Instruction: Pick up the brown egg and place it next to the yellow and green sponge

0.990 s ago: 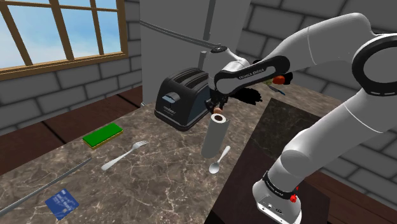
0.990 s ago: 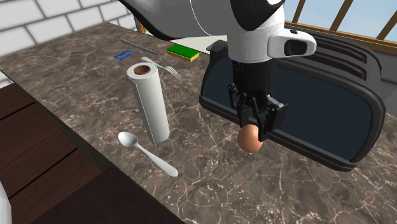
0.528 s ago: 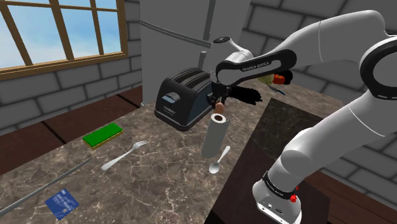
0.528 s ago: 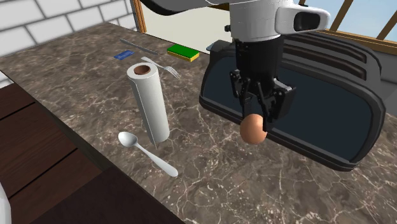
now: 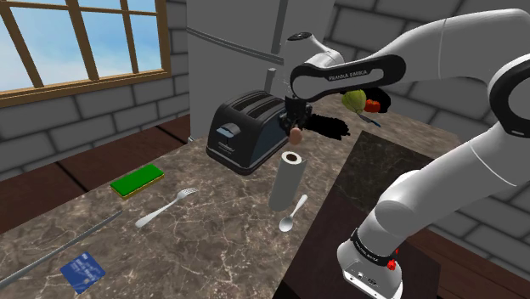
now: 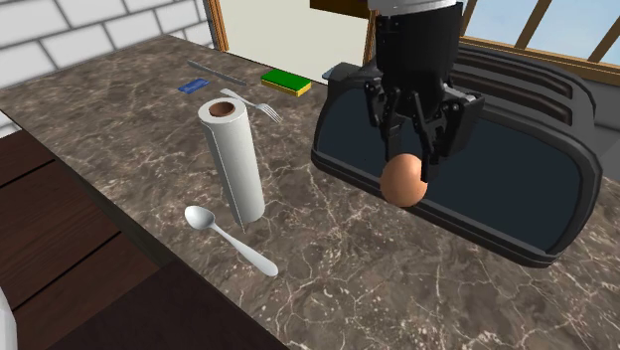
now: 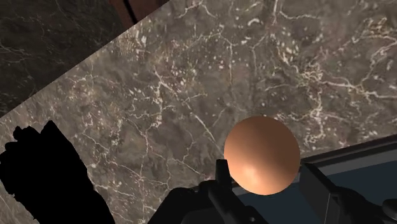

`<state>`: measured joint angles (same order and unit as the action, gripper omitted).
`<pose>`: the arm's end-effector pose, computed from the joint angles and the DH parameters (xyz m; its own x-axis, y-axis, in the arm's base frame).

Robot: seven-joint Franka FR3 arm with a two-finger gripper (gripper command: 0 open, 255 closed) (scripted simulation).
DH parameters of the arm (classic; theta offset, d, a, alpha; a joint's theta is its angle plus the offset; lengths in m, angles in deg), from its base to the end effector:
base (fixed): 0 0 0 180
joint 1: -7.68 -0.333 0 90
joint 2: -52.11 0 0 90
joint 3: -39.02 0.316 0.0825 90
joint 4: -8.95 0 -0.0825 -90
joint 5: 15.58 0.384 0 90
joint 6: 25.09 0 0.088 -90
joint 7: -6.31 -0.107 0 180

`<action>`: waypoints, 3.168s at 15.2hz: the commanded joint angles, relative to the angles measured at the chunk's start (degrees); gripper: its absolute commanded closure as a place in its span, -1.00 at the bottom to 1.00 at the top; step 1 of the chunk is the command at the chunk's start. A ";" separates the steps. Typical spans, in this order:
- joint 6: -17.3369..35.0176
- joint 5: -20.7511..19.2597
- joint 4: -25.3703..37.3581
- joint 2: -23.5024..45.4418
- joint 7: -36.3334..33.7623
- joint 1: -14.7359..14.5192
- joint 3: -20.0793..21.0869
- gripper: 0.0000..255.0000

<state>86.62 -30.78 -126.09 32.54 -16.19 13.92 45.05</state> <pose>0.4359 -0.0174 0.4571 0.9572 -0.2882 0.0274 -0.2840 -0.9166 0.2813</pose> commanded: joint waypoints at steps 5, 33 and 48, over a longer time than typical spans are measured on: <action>-2.52 1.22 3.84 2.34 -3.55 -1.69 2.89 1.00; -20.41 -6.97 58.53 49.98 -36.60 -23.05 17.79 1.00; -24.63 -10.52 79.54 67.40 -39.17 -31.88 16.09 1.00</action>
<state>61.26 -41.28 -45.76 99.96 -55.13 -18.09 61.12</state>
